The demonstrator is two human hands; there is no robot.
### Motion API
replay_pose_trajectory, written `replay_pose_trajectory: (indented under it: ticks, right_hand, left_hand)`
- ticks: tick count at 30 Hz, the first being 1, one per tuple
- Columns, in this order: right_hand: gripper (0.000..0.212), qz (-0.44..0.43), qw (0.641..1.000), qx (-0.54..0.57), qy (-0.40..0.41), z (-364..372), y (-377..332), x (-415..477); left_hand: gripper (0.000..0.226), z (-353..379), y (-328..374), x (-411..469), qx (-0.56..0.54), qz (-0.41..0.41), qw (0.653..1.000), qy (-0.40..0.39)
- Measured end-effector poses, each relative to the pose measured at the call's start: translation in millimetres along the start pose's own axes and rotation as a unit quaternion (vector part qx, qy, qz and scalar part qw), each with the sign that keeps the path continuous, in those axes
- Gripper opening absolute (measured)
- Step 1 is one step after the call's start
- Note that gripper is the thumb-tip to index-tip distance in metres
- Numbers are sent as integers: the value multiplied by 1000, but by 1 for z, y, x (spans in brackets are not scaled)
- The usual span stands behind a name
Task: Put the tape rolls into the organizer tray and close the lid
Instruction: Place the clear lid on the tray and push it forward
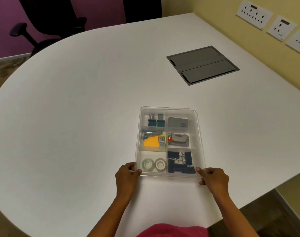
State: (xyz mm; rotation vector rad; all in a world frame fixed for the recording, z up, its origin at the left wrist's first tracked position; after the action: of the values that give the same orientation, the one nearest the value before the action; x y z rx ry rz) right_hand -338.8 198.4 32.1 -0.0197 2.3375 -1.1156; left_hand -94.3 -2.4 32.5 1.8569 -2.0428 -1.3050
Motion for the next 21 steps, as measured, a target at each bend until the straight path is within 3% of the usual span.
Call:
replay_pose_trajectory:
  ticks: [5, 21]
  right_hand:
    - [13, -3, 999, 24, 22, -4, 1, 0]
    - [18, -42, 994, 71, 78, -5, 5, -4]
  left_hand:
    - [31, -1, 0, 5, -20, -5, 1000, 11]
    - [23, 0, -2, 10, -43, -16, 999, -3]
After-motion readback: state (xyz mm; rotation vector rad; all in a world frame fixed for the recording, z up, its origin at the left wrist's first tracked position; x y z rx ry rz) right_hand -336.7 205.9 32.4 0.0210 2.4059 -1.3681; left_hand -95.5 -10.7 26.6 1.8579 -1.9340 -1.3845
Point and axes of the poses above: each hand's wrist, its own x-axis towards the middle knuckle, its own z-axis out of the palm, y = z × x, the point moved 6 cm from there along x, towards the middle knuckle, and after that the axes turned 13 degrees about x, right-handed, at the moved point
